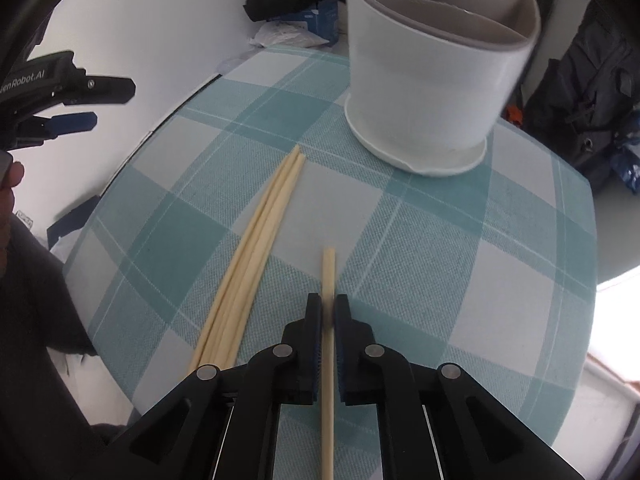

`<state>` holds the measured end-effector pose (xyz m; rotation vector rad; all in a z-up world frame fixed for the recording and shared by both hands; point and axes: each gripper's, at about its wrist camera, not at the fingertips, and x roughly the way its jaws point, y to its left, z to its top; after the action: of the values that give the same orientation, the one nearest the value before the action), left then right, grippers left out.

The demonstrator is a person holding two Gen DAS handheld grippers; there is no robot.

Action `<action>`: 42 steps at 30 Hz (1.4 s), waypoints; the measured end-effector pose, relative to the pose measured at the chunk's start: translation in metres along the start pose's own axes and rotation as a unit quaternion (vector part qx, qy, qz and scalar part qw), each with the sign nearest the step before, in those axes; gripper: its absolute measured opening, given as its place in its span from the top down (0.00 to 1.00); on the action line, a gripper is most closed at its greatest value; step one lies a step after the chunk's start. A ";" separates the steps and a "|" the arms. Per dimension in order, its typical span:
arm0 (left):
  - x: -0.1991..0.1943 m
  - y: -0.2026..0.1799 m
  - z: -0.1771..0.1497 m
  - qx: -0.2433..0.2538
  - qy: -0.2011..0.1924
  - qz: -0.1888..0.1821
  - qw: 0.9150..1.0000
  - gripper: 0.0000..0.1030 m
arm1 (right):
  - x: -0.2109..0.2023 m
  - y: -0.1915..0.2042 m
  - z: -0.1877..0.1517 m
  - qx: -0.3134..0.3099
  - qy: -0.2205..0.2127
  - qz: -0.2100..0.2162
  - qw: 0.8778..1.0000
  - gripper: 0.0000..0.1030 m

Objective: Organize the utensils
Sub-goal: 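Close the right gripper on one wooden chopstick, then lift the chopstick with the right gripper and carry it over the holder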

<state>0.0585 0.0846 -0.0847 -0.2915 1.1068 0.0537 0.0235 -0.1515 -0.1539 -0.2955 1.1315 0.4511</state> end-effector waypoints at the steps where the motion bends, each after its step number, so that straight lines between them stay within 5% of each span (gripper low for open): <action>1: 0.000 0.000 -0.001 0.001 -0.003 0.004 1.000 0.17 | 0.002 0.001 0.004 -0.003 -0.005 -0.002 1.000 0.93; 7: 0.008 -0.004 -0.008 0.028 0.025 -0.004 0.999 0.17 | 0.008 0.002 0.018 0.002 -0.023 0.010 1.000 0.93; 14: 0.018 -0.043 -0.035 0.101 0.063 -0.036 0.992 0.17 | -0.015 -0.042 0.011 0.106 -0.068 0.069 0.990 0.95; 16: 0.020 -0.056 -0.044 0.118 0.076 -0.053 0.989 0.17 | -0.029 -0.073 0.000 0.183 -0.114 0.129 0.968 0.95; 19: 0.022 -0.072 -0.055 0.143 0.081 -0.049 0.985 0.17 | -0.040 -0.115 -0.017 0.284 -0.155 0.165 0.932 0.95; 24: 0.028 -0.089 -0.067 0.178 0.083 -0.019 0.980 0.17 | -0.054 -0.149 -0.043 0.371 -0.213 0.202 0.881 0.95; 26: 0.031 -0.090 -0.069 0.179 0.090 -0.011 0.980 0.17 | -0.061 -0.156 -0.049 0.382 -0.231 0.210 0.870 0.95; 42: 0.044 -0.093 -0.065 0.159 0.095 0.026 0.982 0.16 | -0.070 -0.149 -0.043 0.346 -0.253 0.188 0.884 0.95</action>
<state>0.0393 -0.0262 -0.1311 0.0198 1.2919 -0.1067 0.0371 -0.3147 -0.1069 0.6532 0.7604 0.3995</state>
